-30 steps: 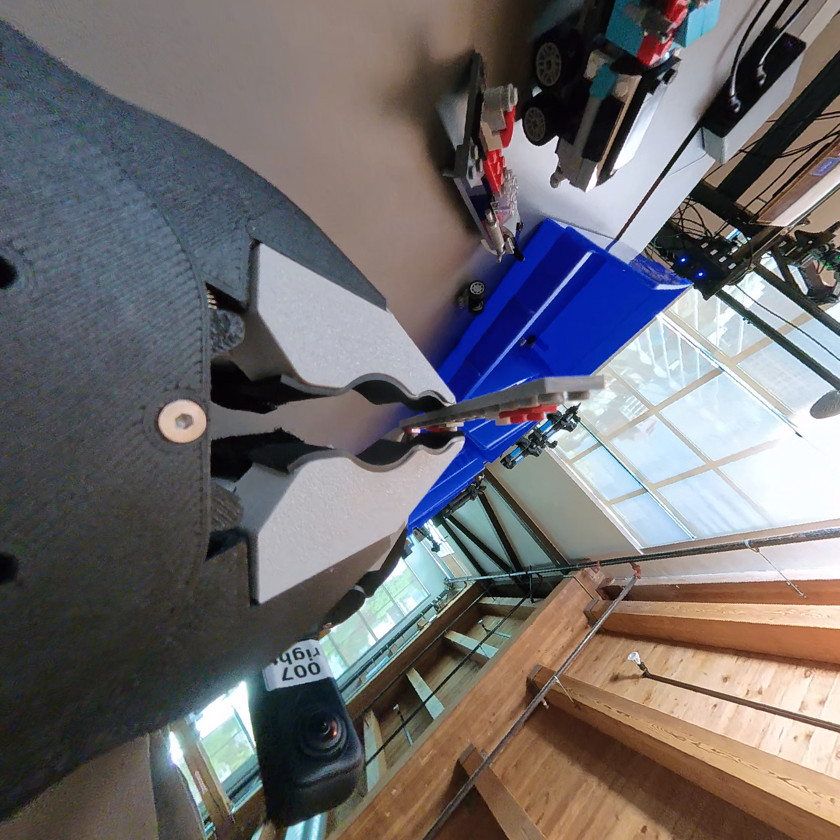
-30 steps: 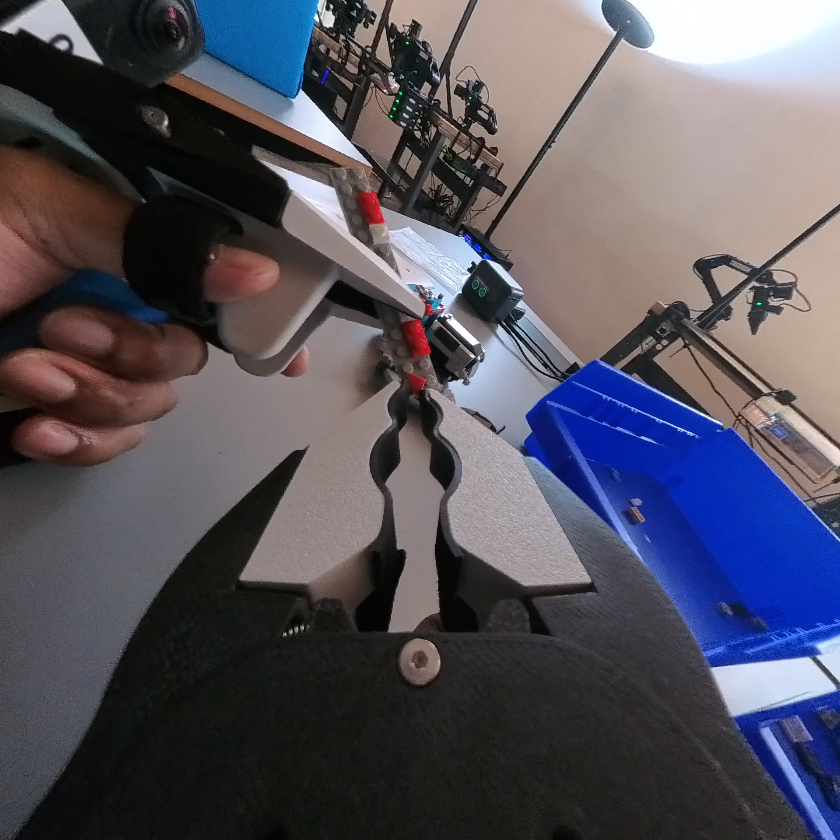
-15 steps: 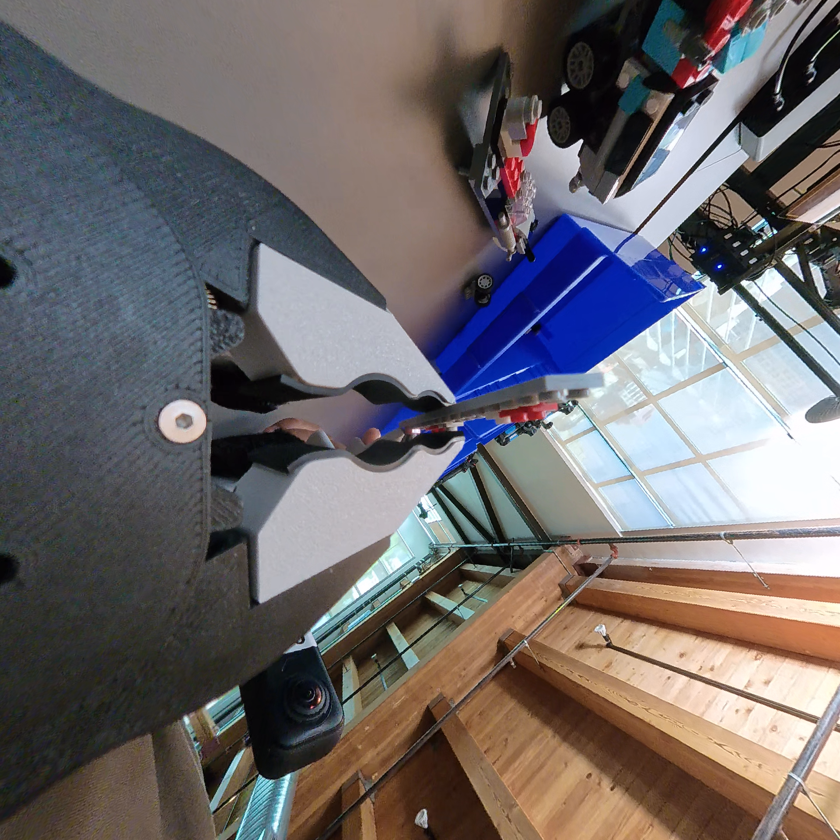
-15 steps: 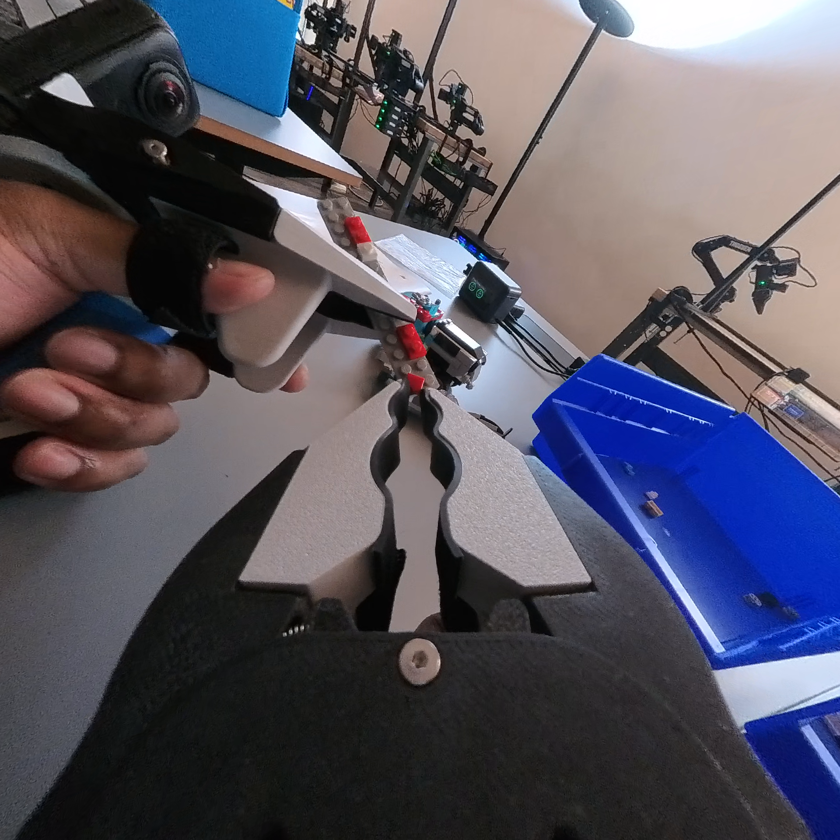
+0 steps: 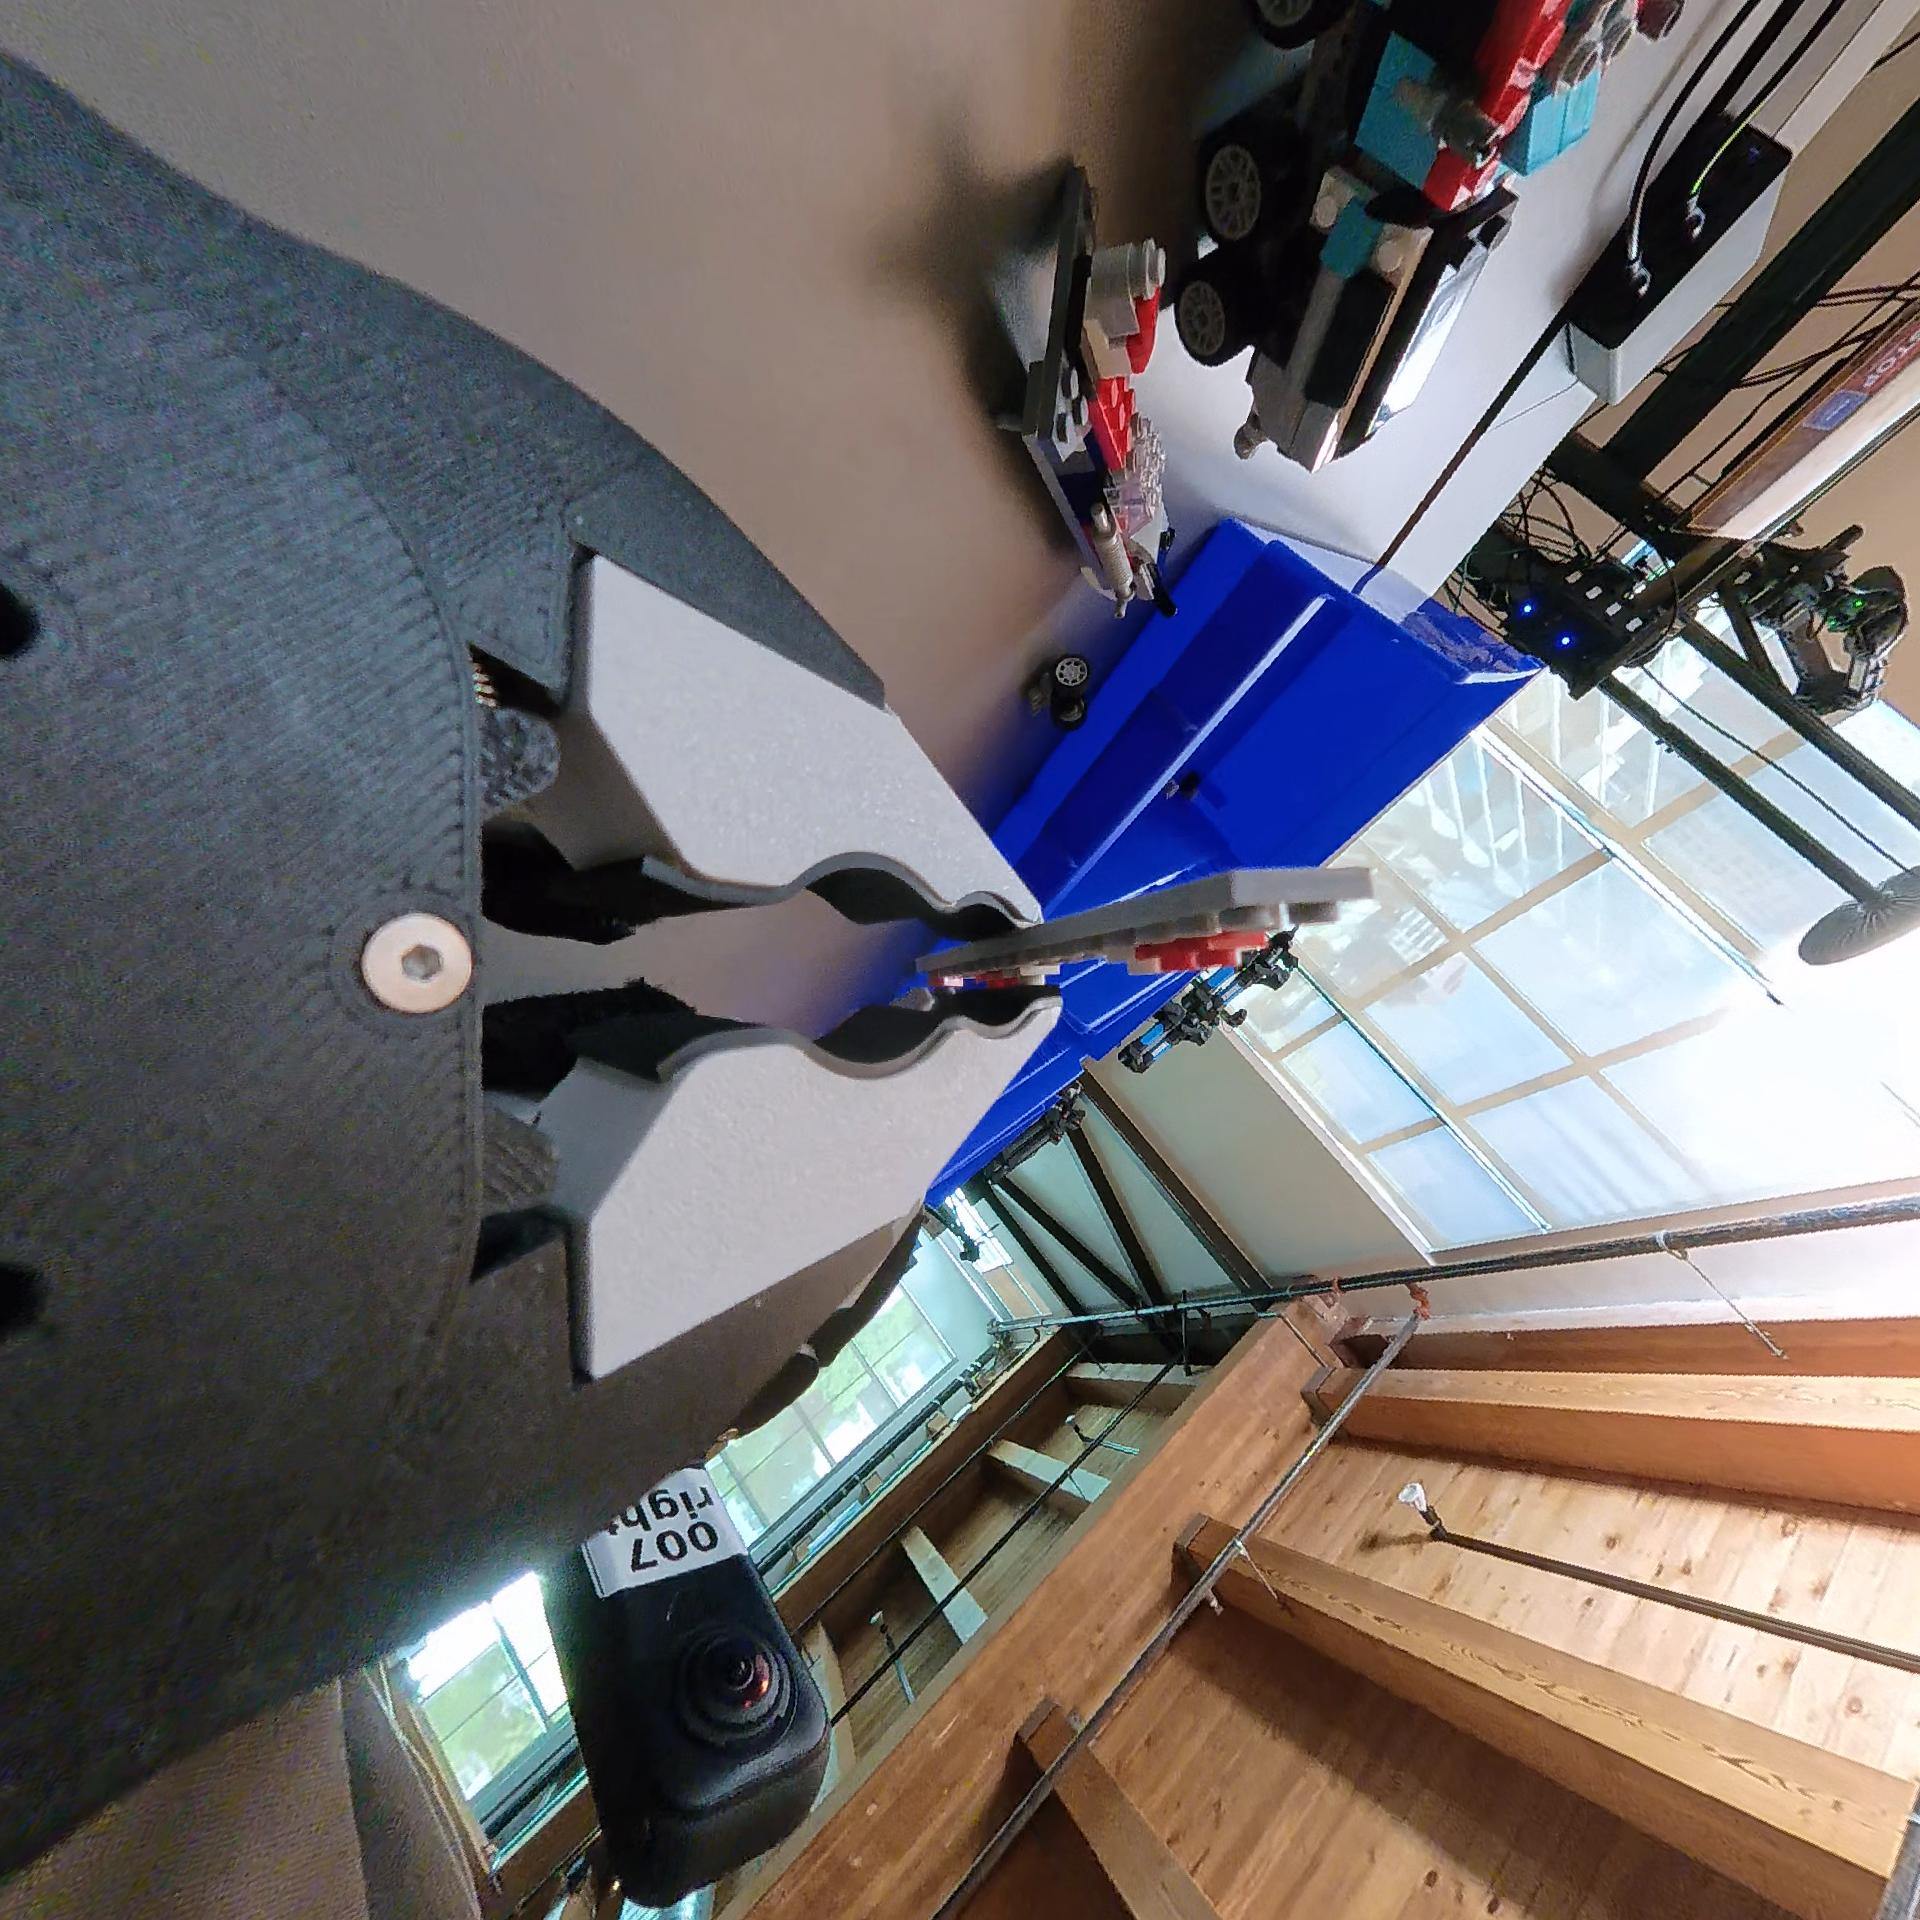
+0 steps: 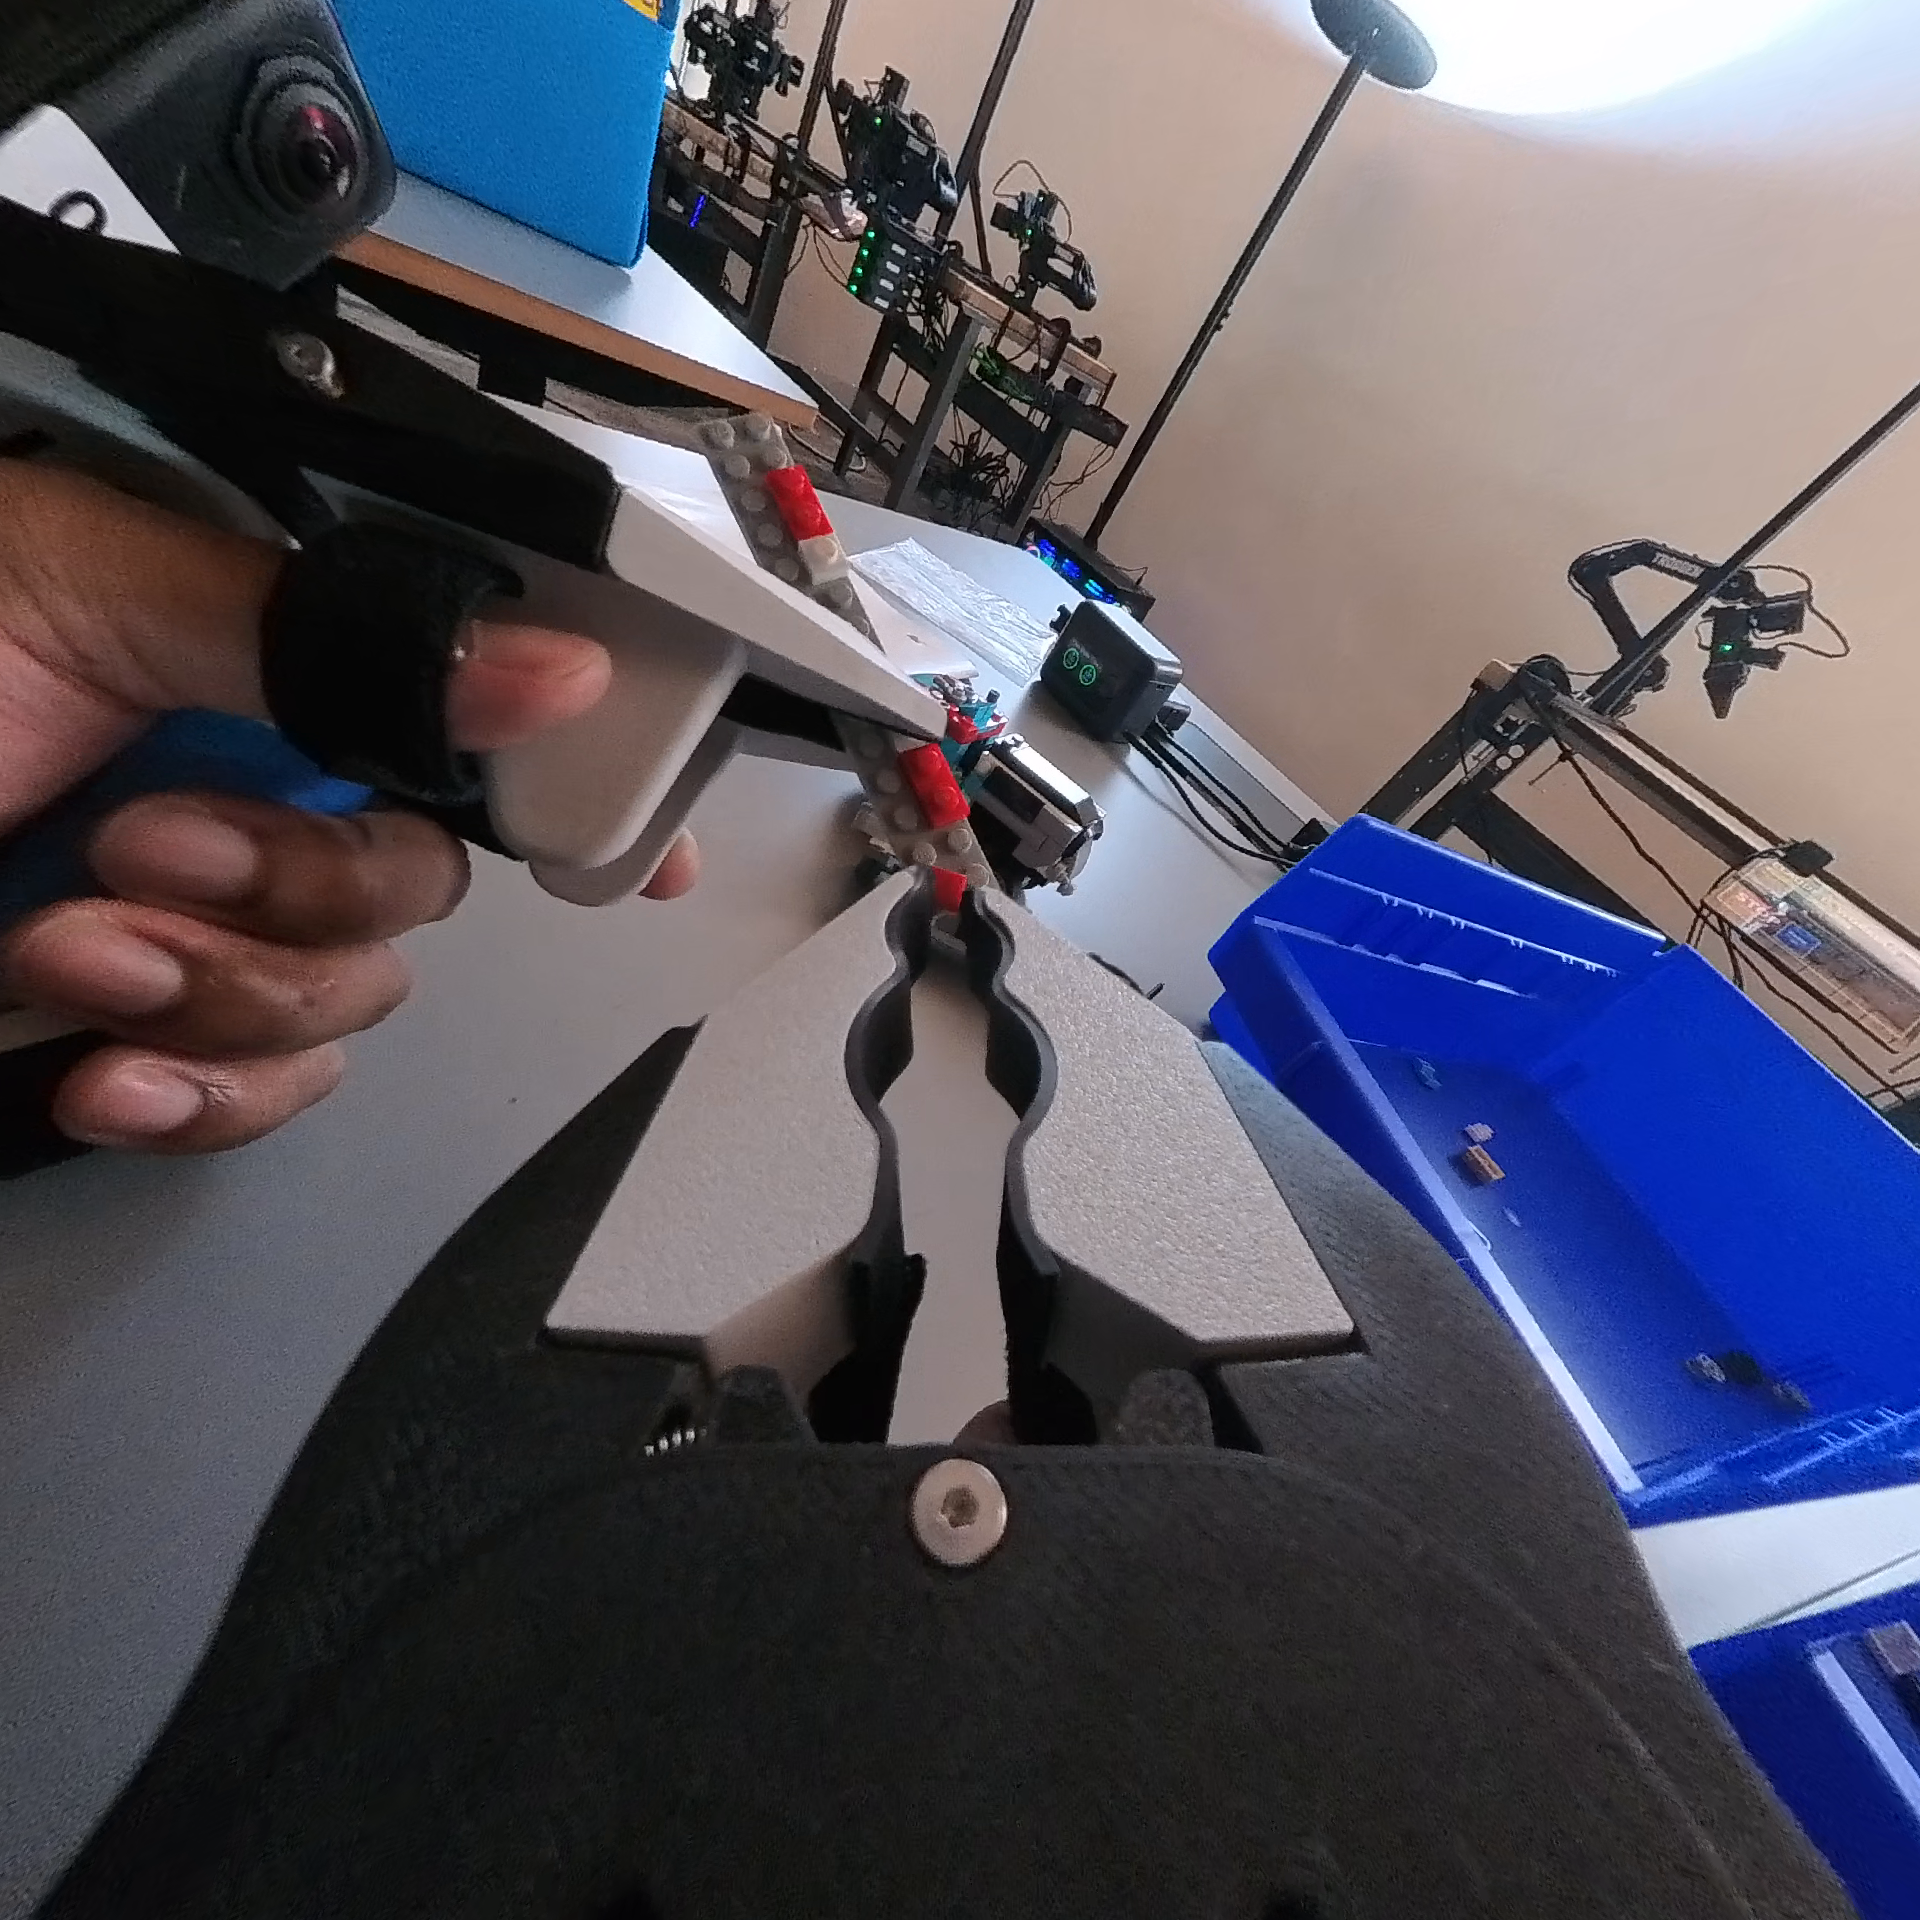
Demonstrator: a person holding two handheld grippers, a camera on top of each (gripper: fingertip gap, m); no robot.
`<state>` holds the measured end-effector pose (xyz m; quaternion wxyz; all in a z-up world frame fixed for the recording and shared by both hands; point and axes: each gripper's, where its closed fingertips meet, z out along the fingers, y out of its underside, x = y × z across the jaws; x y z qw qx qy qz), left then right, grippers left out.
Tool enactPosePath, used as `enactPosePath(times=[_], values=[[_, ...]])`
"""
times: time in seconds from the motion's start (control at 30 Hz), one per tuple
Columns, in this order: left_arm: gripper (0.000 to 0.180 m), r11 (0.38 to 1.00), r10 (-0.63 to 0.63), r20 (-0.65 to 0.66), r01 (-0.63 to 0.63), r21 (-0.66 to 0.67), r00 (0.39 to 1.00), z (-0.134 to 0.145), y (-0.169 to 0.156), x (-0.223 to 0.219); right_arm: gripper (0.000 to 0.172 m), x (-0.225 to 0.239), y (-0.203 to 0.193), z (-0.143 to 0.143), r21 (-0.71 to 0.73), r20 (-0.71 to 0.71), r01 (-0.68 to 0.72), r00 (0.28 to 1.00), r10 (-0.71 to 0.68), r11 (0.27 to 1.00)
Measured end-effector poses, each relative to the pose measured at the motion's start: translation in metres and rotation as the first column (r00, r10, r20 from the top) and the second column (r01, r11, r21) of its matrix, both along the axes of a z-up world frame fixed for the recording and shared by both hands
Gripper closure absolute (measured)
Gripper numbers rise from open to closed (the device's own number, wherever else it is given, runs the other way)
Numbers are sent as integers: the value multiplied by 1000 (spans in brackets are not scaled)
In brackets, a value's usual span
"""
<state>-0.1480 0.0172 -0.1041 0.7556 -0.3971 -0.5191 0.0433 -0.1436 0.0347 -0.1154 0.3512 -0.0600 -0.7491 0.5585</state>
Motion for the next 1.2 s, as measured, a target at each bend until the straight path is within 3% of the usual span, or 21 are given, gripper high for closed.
enactPosePath(times=[0.6, 1.2], values=[[171, 999, -20, -15, 20, -30, 1000, 1, 5, 3, 166, -3, -1, -4, 17, 32, -5, 999, 5, 1000], [171, 1000, -4, -30, 4, 3, 1000, 4, 0, 4, 166, 0, -3, 3, -124, 133, 7, 991, 9, 992]])
